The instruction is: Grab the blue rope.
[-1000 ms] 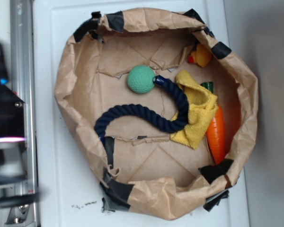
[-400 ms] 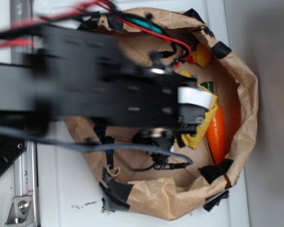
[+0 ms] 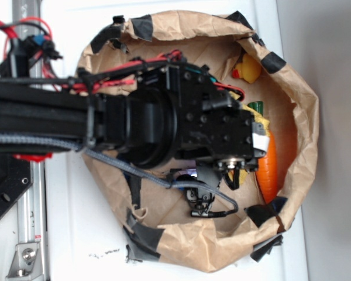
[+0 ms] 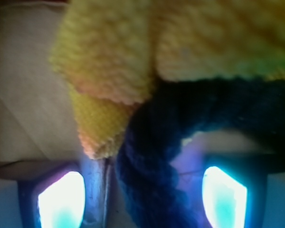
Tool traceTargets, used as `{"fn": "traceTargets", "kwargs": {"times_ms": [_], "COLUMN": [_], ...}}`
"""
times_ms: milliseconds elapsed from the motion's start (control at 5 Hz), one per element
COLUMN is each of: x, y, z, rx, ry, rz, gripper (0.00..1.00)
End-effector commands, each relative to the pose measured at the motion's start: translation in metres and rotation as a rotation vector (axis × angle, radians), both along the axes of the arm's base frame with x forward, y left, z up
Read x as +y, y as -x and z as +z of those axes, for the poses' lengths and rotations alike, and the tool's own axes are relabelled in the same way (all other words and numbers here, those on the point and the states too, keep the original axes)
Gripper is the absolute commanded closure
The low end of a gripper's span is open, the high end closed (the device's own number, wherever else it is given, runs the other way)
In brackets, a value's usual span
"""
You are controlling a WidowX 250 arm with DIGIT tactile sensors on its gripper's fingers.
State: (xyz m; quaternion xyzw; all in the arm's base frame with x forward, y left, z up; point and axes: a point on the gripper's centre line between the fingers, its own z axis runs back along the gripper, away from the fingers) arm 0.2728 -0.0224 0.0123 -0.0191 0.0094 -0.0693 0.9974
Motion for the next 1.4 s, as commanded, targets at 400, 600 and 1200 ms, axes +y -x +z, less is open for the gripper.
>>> {"fn": "traceTargets", "kwargs": {"times_ms": [400, 600, 1200], "x": [0.001, 0.008, 0.011], "y": [0.02, 0.024, 0.027], "z": [0.046, 0.094, 0.151], "rx": [-0.063, -0.183, -0.175], "ry": [-0.011, 0.014, -0.044], "rz": [0.074, 0.104, 0.221], "gripper": [1.0, 1.0, 1.0]}}
